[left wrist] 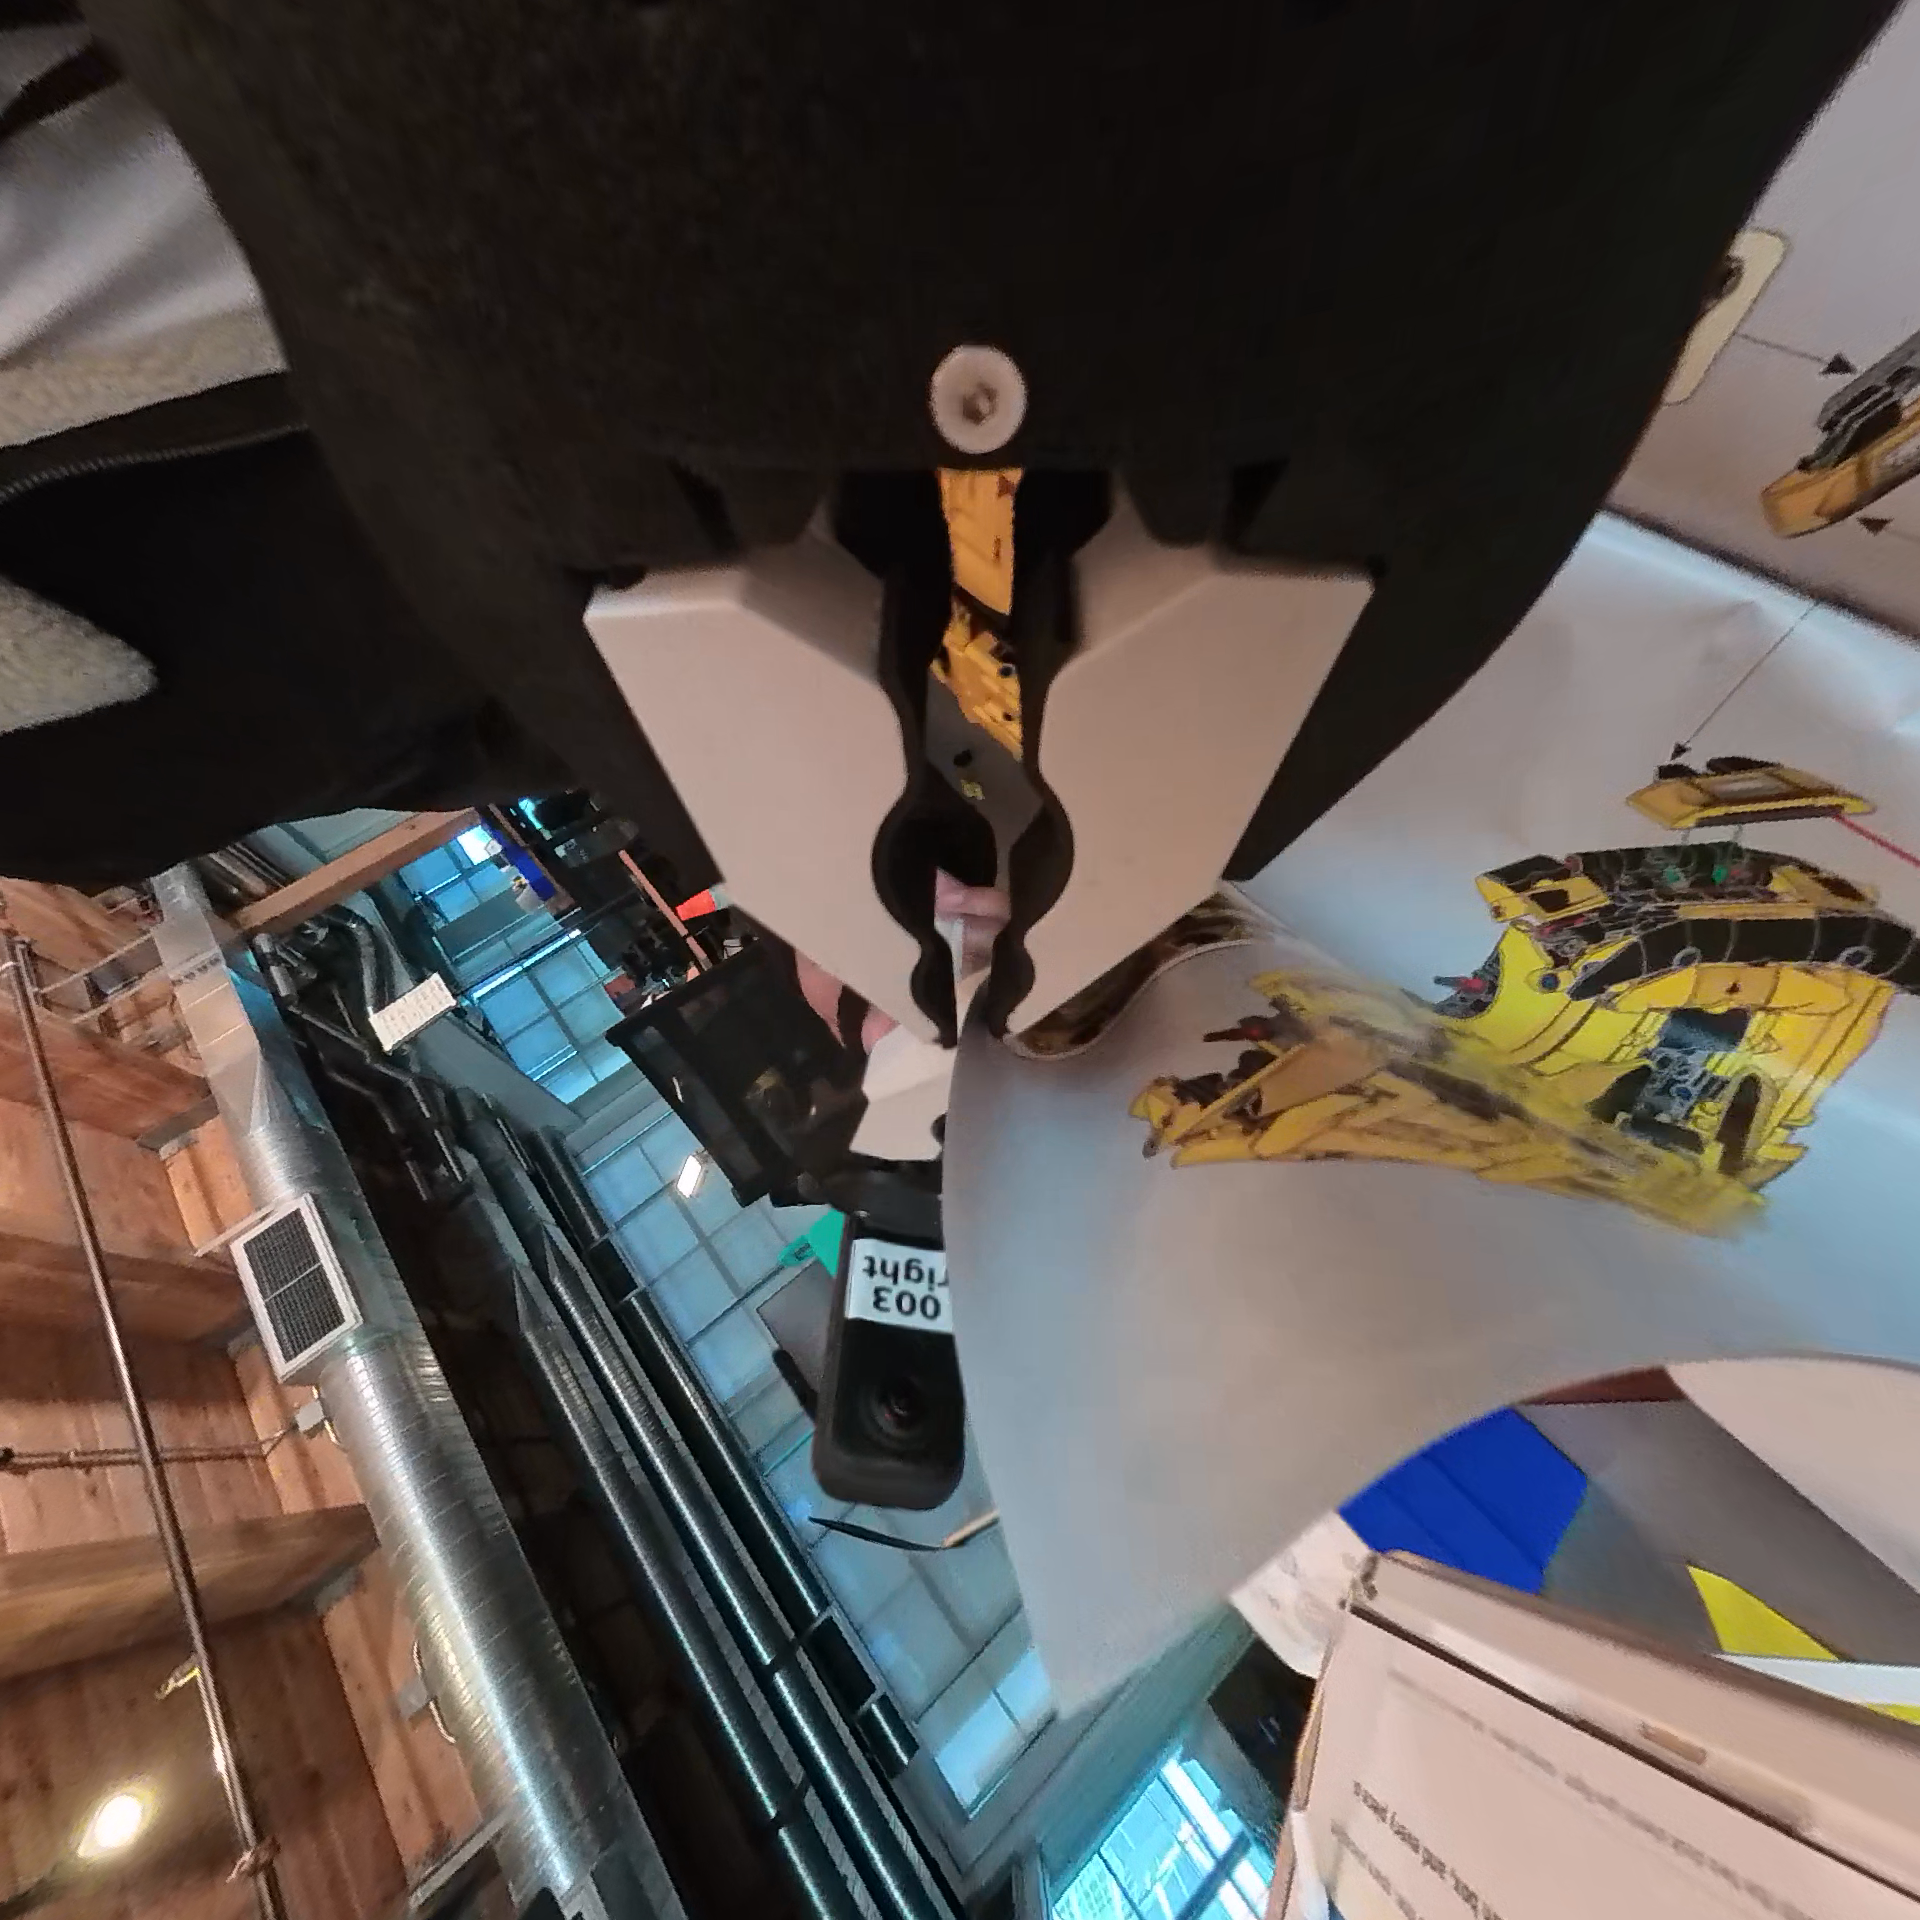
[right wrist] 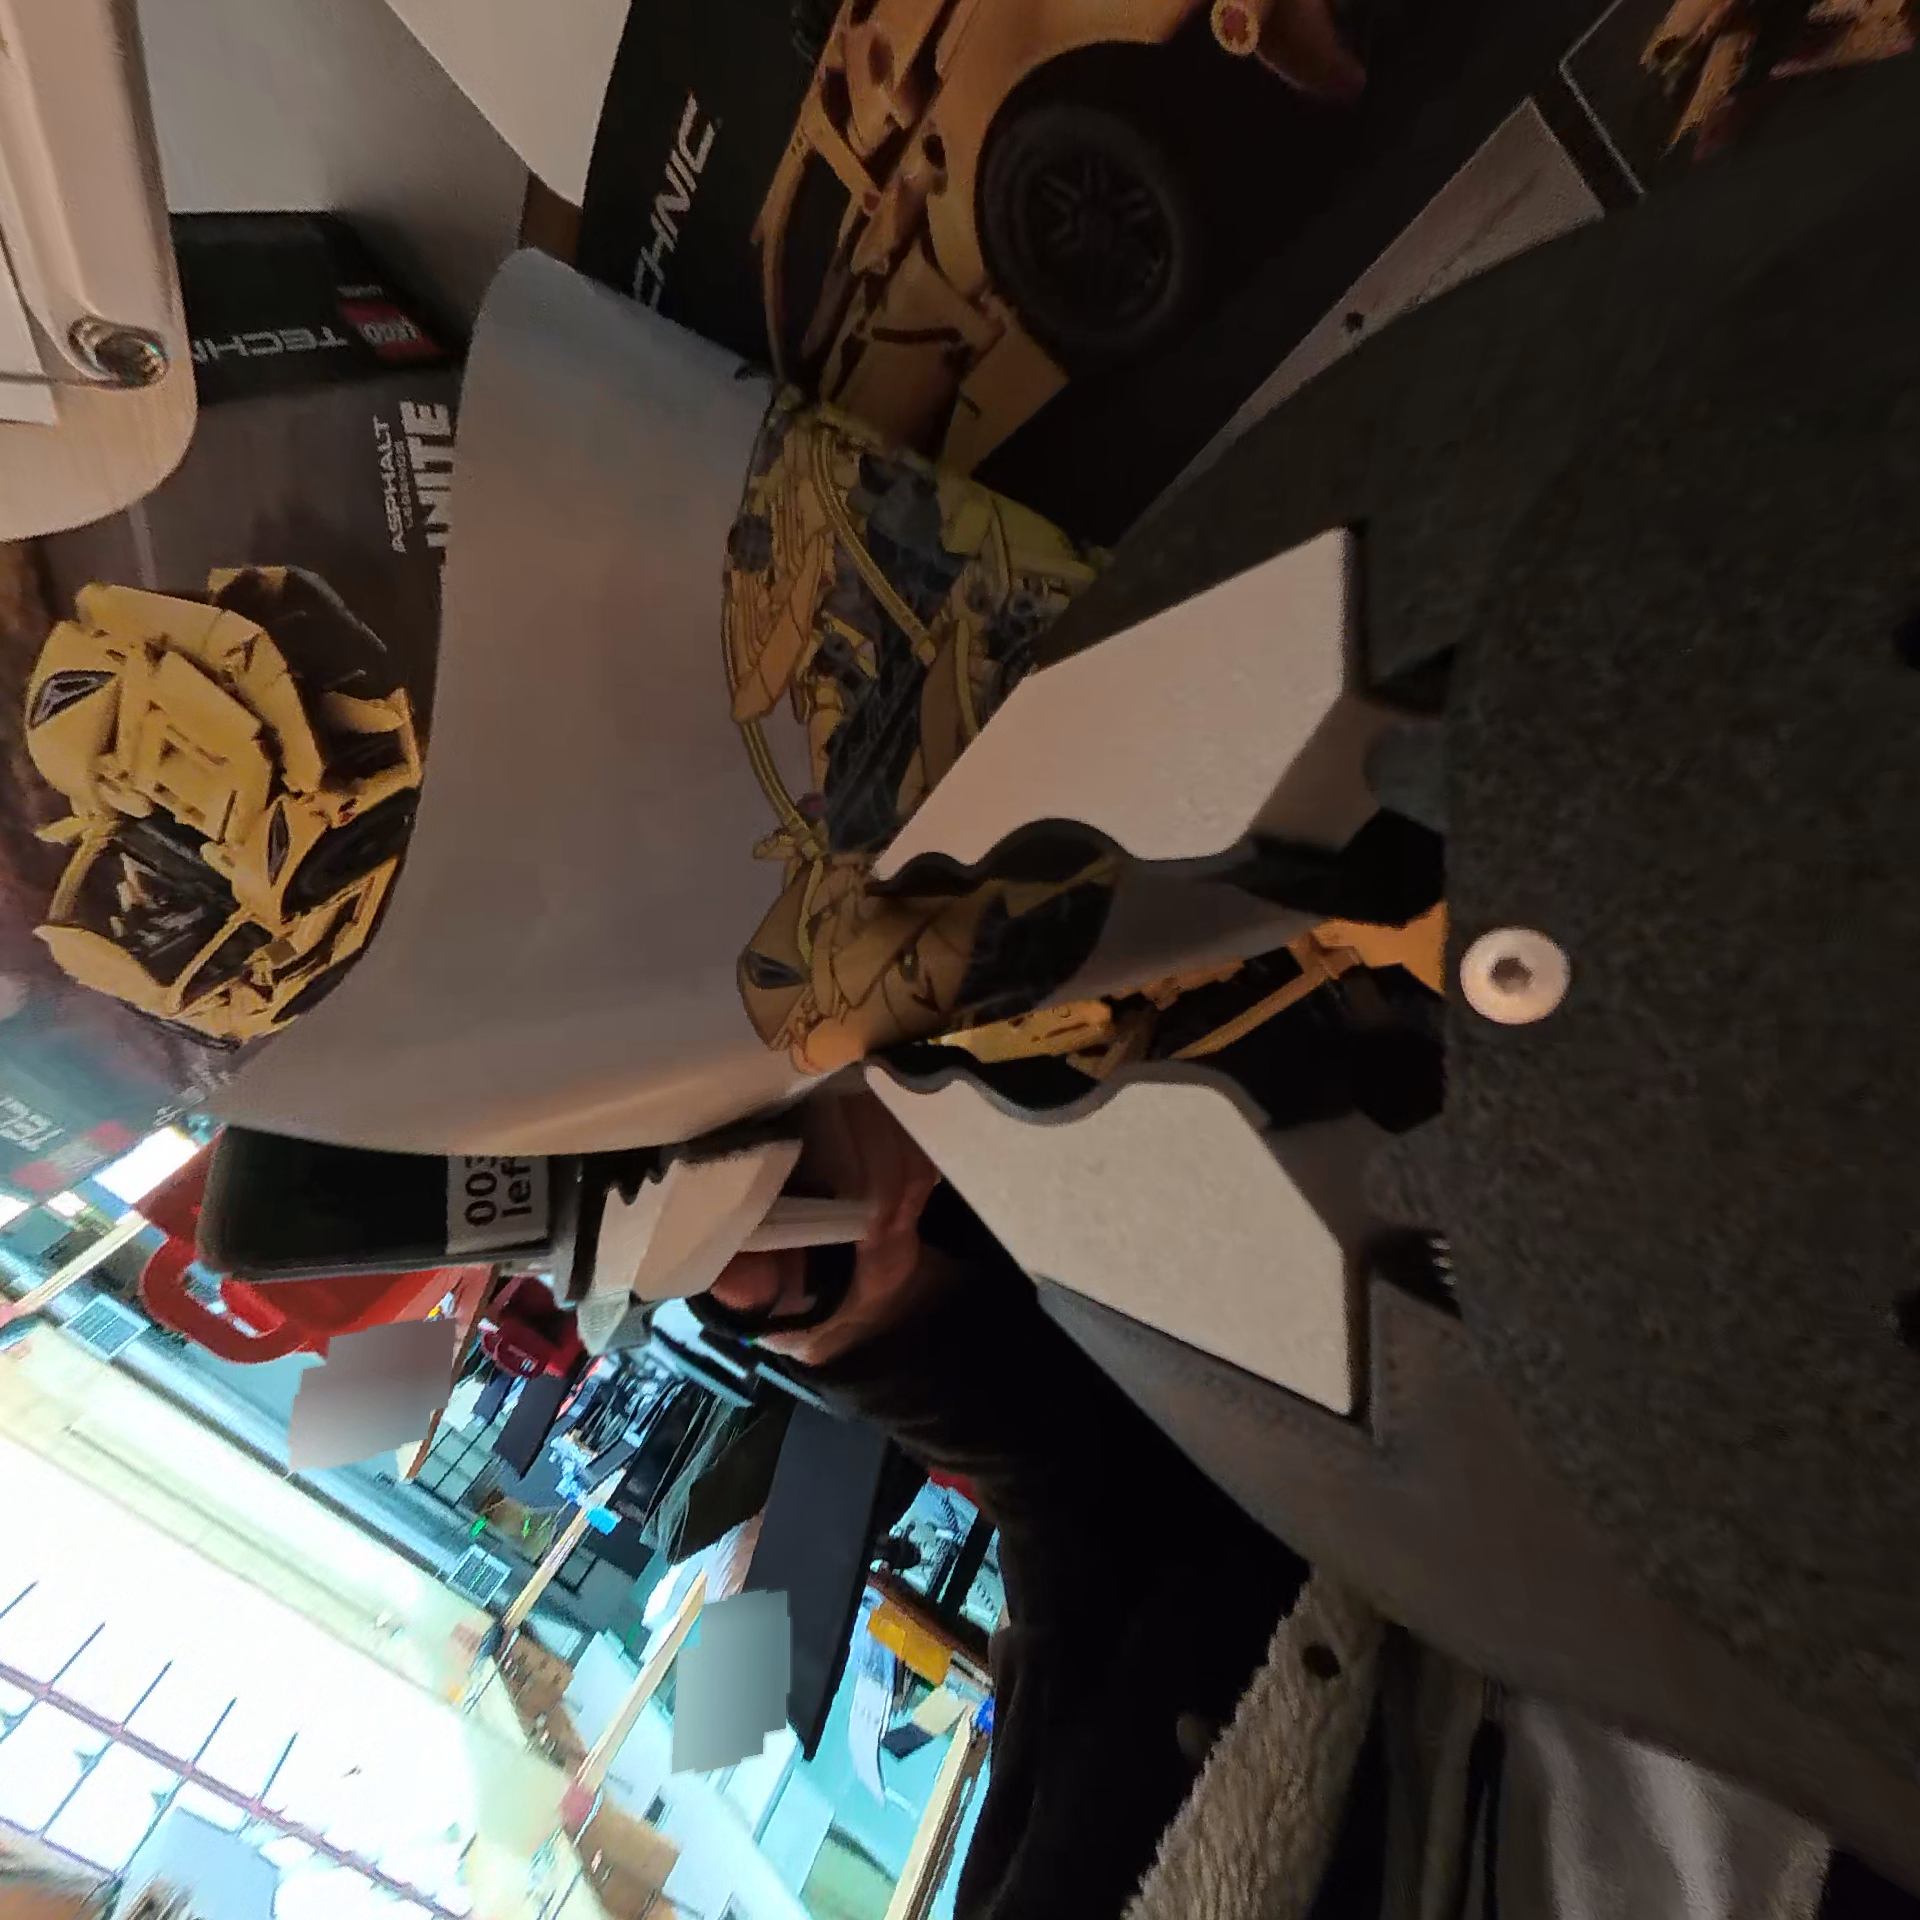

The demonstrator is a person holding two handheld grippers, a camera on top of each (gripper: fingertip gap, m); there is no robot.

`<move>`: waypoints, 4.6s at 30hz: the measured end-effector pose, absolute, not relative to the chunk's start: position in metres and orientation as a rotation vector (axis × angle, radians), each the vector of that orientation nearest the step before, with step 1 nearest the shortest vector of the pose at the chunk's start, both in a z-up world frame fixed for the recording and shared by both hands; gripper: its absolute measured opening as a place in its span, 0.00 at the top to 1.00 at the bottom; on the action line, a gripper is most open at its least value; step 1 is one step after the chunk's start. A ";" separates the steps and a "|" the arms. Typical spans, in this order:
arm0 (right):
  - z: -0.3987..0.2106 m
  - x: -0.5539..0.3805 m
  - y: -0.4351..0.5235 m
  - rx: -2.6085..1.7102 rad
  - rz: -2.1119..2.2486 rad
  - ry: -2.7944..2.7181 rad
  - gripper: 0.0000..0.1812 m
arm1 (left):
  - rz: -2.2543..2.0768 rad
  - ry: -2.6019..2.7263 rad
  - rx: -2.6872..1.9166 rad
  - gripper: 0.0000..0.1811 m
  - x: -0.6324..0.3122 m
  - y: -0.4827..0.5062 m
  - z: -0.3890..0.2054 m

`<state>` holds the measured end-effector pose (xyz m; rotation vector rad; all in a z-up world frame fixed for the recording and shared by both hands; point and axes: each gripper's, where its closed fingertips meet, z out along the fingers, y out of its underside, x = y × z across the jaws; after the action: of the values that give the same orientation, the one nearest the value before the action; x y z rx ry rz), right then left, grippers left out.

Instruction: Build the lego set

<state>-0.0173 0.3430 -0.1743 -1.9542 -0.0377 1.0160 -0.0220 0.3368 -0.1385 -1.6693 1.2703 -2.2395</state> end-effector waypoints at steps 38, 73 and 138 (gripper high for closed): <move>-0.183 0.039 0.338 -1.920 0.035 -0.428 0.46 | -1.446 1.359 -2.159 1.00 -0.167 0.491 -0.213; -0.305 -0.050 0.428 -2.528 0.228 -1.165 0.47 | -1.179 1.494 -2.158 1.00 -0.064 0.446 -0.293; -0.206 -0.120 0.172 -1.898 0.443 -0.093 0.69 | -0.563 1.328 -1.946 0.82 -0.349 0.415 -0.259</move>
<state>-0.1205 0.1720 -0.2058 -1.8976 -0.0926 0.4432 -0.3486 0.4154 -0.2592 -1.9457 1.3278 -0.5627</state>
